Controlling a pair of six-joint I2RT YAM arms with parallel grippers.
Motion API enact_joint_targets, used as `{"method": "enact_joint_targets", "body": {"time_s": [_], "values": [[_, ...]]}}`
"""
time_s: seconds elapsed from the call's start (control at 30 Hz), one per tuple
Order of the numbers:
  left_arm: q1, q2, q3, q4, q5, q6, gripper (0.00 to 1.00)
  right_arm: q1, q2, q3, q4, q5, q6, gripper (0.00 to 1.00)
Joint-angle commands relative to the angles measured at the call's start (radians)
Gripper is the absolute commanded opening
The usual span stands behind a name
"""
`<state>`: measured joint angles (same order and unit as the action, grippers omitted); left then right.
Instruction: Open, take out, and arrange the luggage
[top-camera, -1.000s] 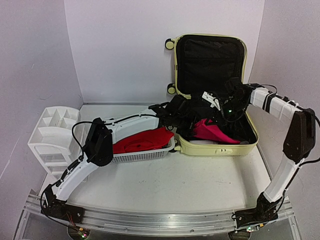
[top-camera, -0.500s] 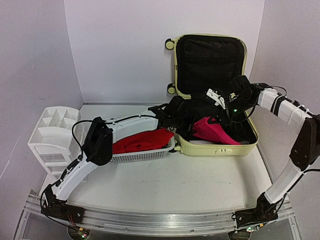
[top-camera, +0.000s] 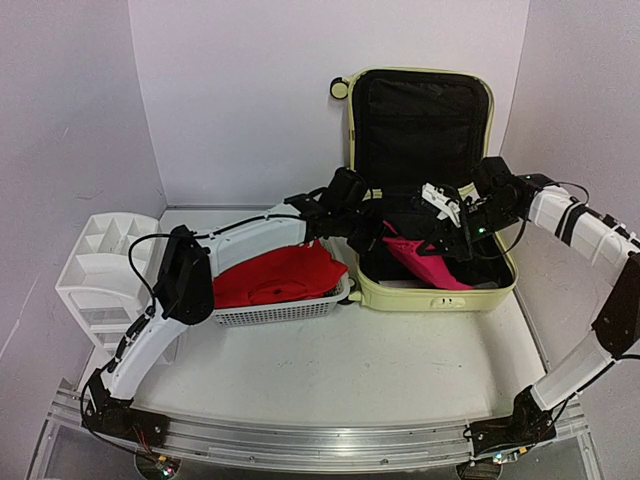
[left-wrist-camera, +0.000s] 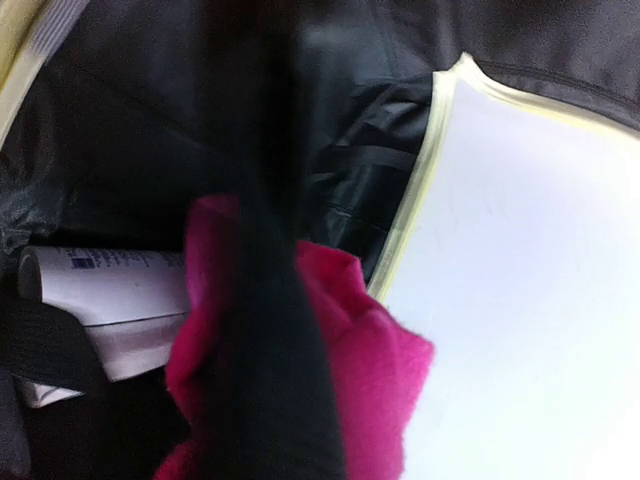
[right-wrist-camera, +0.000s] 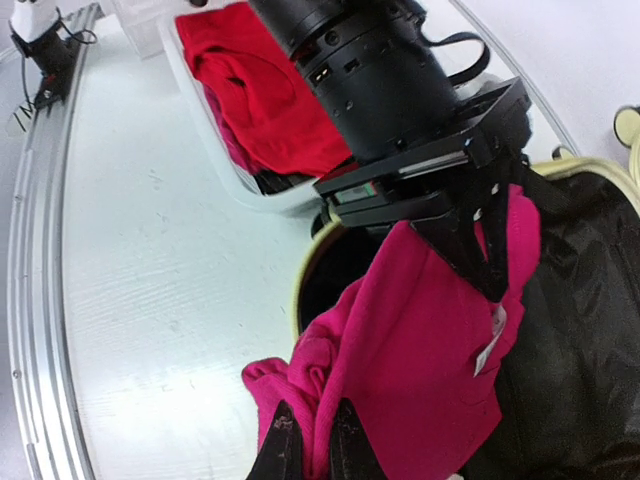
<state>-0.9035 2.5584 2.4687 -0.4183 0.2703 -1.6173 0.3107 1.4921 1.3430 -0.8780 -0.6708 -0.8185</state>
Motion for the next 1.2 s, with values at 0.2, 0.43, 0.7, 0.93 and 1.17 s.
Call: {"method": "enact_joint_targets", "body": {"time_s": [0.2, 0.43, 0.7, 0.93, 1.17], "values": [[0.119, -0.209, -0.053, -0.020, 0.061, 0.418, 0.00, 0.134, -0.015, 0.065, -0.032, -0.067, 0.005, 0.00], [0.198, -0.361, -0.290, -0.037, 0.134, 0.569, 0.00, 0.251, 0.145, 0.186, 0.009, 0.037, 0.098, 0.00], [0.337, -0.471, -0.466, -0.058, 0.261, 0.666, 0.00, 0.381, 0.356, 0.366, 0.077, 0.101, 0.201, 0.00], [0.441, -0.526, -0.542, -0.128, 0.315, 0.725, 0.00, 0.487, 0.502, 0.504, 0.082, 0.174, 0.275, 0.00], [0.508, -0.579, -0.598, -0.204, 0.326, 0.834, 0.00, 0.548, 0.615, 0.611, 0.087, 0.235, 0.321, 0.00]]}}
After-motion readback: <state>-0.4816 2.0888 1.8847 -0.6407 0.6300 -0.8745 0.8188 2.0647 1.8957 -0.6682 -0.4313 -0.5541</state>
